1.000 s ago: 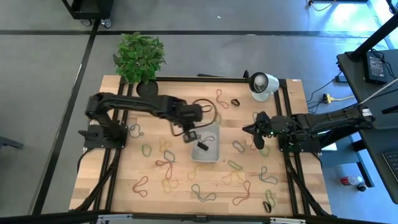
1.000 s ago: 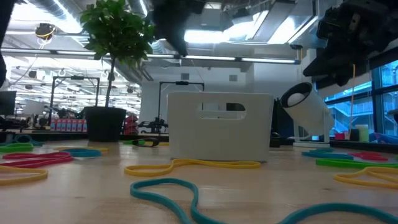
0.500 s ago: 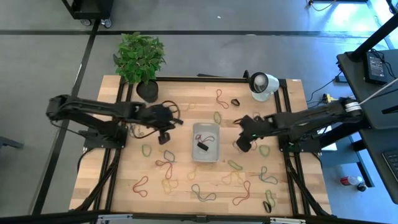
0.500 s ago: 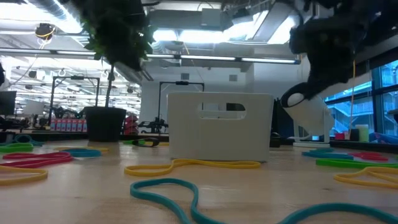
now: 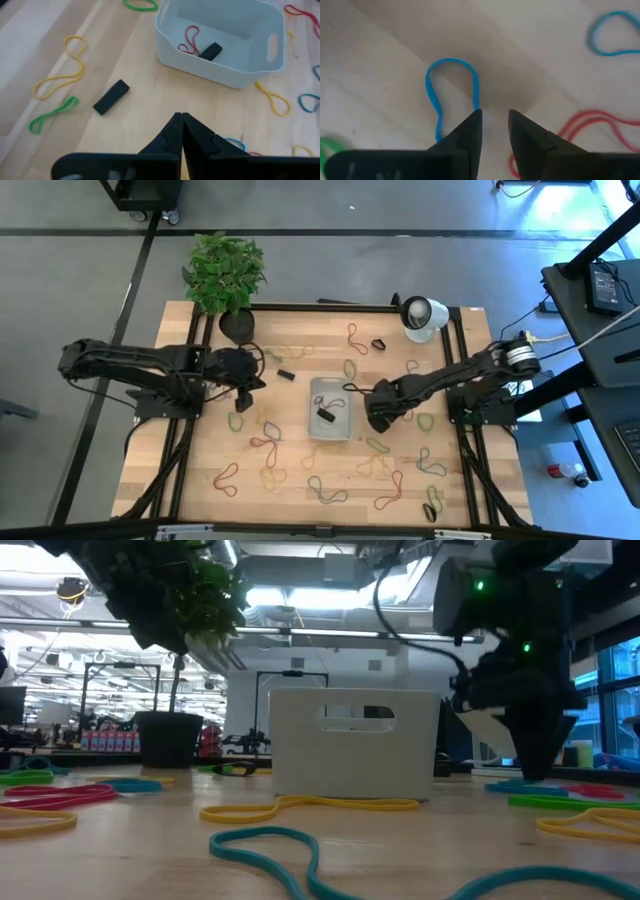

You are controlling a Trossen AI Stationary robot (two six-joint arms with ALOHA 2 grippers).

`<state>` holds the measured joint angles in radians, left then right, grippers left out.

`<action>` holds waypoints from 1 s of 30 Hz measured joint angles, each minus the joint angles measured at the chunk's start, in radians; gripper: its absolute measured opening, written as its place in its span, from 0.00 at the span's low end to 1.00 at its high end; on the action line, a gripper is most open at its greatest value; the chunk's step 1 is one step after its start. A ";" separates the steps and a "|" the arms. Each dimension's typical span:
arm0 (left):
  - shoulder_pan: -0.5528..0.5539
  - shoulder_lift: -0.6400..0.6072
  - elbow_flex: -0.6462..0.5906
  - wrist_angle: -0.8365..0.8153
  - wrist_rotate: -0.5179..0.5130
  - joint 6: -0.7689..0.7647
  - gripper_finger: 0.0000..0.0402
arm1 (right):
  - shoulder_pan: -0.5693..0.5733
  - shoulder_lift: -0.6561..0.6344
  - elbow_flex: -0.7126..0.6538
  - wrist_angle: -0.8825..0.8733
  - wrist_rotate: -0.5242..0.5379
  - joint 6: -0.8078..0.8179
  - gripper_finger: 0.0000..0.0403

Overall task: Pick and place rubber bands into bin
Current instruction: Put the blue rubber band into the gray bin

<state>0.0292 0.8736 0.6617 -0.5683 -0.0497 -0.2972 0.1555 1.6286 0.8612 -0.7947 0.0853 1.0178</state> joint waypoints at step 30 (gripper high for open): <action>-0.001 -0.027 0.000 -0.072 0.005 -0.004 0.01 | 0.017 -0.044 0.502 -0.477 0.120 0.095 0.00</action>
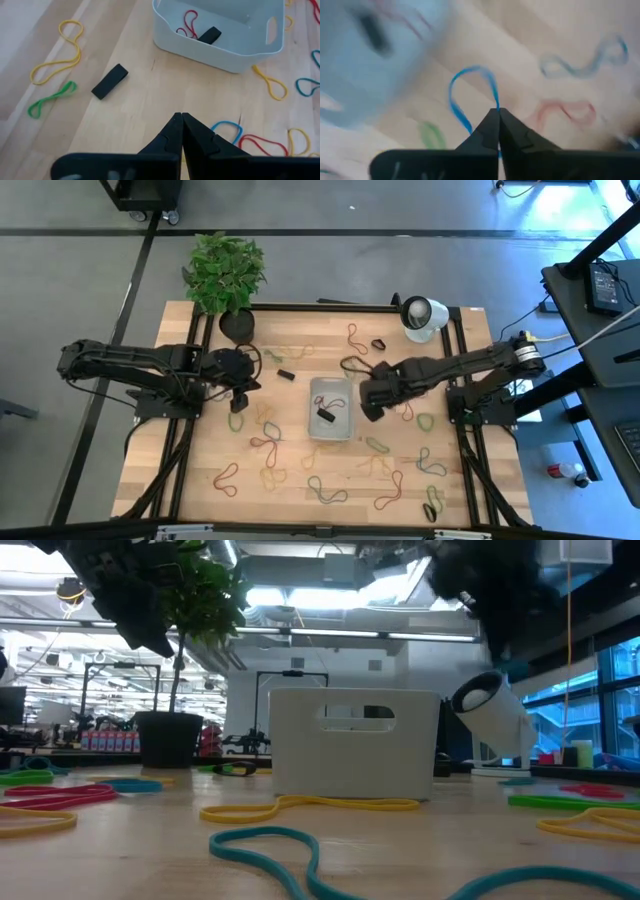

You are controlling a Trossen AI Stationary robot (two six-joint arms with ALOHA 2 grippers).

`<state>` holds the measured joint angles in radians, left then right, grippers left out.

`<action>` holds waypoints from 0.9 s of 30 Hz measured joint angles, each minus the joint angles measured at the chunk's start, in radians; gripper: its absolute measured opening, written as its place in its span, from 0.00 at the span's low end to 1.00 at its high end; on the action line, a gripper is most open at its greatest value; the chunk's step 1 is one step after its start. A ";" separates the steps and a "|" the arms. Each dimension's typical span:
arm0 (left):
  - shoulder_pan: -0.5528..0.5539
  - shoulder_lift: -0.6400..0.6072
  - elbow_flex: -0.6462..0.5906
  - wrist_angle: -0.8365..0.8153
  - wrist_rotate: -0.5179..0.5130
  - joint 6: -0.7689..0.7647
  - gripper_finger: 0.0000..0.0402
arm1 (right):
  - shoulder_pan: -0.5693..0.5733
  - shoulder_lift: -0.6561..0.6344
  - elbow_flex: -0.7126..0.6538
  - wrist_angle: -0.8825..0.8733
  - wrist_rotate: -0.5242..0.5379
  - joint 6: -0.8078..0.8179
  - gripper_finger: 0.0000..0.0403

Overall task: Pick and place rubber bands into bin
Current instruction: Put the blue rubber band into the gray bin

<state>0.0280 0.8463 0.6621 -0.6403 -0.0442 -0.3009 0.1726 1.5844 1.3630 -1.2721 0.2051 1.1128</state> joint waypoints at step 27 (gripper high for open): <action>0.000 0.000 0.000 0.001 -0.014 -0.017 0.01 | -0.057 0.615 0.433 0.184 -0.109 -0.463 0.08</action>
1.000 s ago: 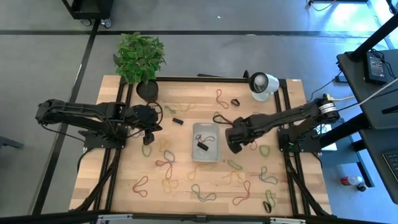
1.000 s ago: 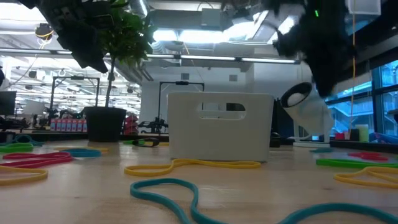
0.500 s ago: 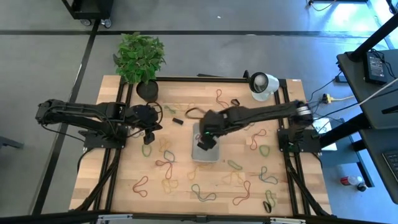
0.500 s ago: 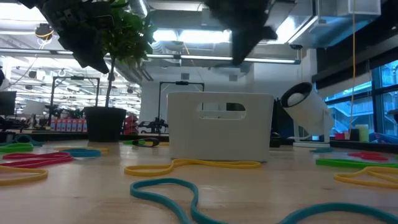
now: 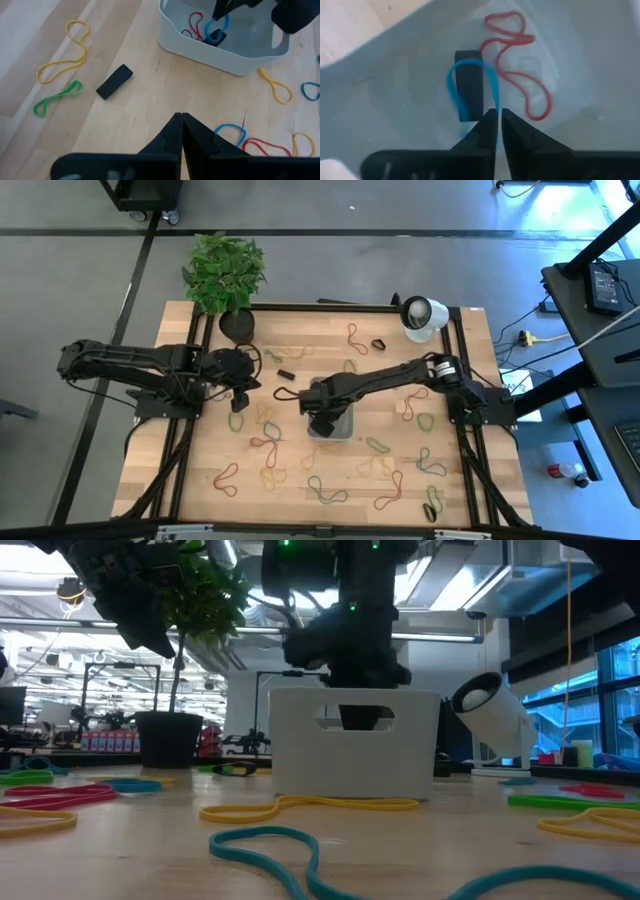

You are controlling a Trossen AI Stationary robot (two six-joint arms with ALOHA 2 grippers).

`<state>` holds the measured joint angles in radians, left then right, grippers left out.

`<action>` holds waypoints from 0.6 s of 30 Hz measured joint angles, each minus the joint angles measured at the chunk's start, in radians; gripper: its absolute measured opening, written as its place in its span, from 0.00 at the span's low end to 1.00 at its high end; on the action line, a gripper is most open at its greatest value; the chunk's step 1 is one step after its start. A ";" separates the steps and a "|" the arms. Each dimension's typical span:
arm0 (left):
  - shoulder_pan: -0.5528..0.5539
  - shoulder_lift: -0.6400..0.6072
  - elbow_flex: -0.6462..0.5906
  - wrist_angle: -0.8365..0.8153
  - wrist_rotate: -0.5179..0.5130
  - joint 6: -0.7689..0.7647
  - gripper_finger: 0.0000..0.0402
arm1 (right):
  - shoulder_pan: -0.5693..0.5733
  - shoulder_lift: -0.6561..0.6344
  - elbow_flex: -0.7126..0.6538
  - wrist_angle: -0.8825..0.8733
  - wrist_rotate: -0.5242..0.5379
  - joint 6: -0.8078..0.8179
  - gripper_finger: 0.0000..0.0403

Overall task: Pick and place rubber bands into bin
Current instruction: Put the blue rubber band into the gray bin, then put the green rubber band into the gray bin

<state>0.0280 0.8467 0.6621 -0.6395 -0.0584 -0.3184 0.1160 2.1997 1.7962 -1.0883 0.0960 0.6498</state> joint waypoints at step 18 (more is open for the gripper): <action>0.000 0.000 0.000 0.000 0.009 -0.001 0.01 | -0.003 -0.006 0.050 -0.103 -0.011 -0.060 0.50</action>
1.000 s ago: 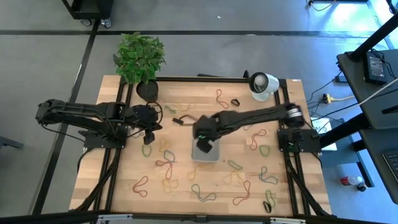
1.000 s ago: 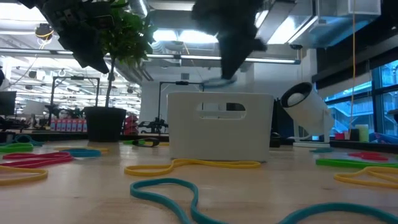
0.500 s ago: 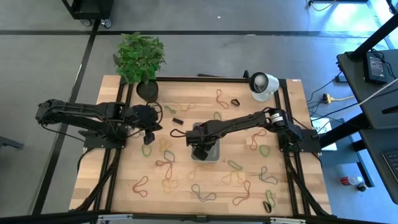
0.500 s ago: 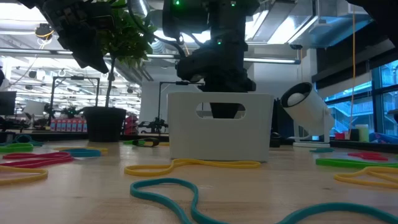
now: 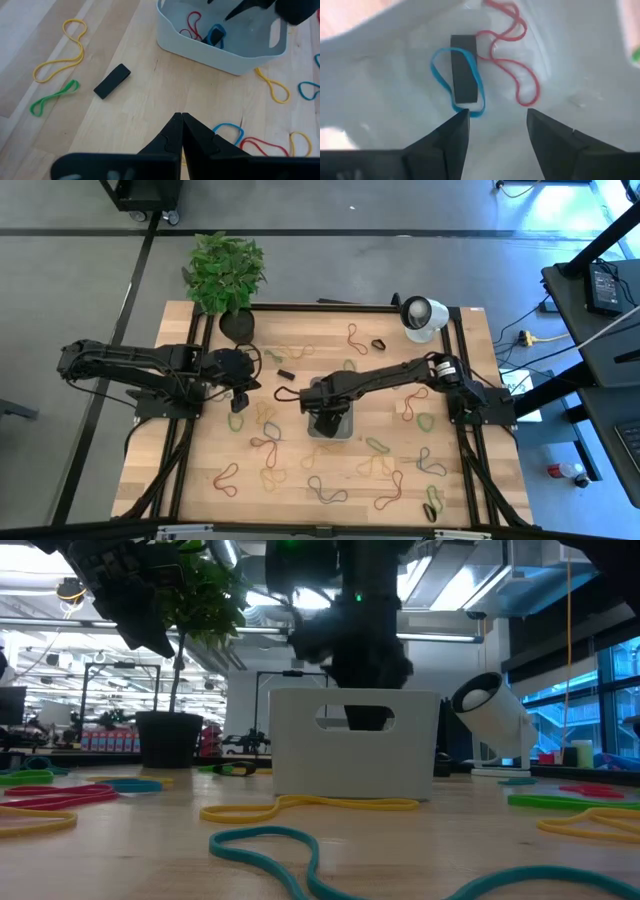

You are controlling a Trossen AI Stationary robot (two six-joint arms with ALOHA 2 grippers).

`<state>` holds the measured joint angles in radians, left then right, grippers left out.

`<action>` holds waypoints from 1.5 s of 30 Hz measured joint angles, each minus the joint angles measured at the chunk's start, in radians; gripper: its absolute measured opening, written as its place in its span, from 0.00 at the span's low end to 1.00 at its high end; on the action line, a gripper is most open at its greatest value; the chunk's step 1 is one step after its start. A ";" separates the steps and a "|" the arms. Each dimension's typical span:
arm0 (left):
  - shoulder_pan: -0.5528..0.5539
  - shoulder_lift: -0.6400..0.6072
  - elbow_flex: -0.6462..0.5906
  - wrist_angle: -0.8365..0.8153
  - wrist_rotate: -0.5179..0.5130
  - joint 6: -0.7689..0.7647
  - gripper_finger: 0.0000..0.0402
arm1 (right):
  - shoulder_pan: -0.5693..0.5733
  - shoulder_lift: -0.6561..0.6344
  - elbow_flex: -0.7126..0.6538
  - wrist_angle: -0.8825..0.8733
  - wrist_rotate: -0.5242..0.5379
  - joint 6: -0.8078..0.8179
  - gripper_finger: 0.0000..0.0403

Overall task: Pick and place rubber bands into bin
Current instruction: Put the green rubber band into the gray bin

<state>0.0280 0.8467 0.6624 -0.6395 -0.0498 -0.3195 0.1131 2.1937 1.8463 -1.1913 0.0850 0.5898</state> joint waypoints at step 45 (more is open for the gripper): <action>-0.222 0.280 0.001 -0.211 0.027 -0.294 0.33 | 0.225 -1.322 -1.280 0.466 0.177 0.280 0.03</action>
<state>-0.1941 1.1268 0.6632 -0.8510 -0.0231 -0.6132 0.3382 0.8718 0.5659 -0.7250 0.2615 0.8697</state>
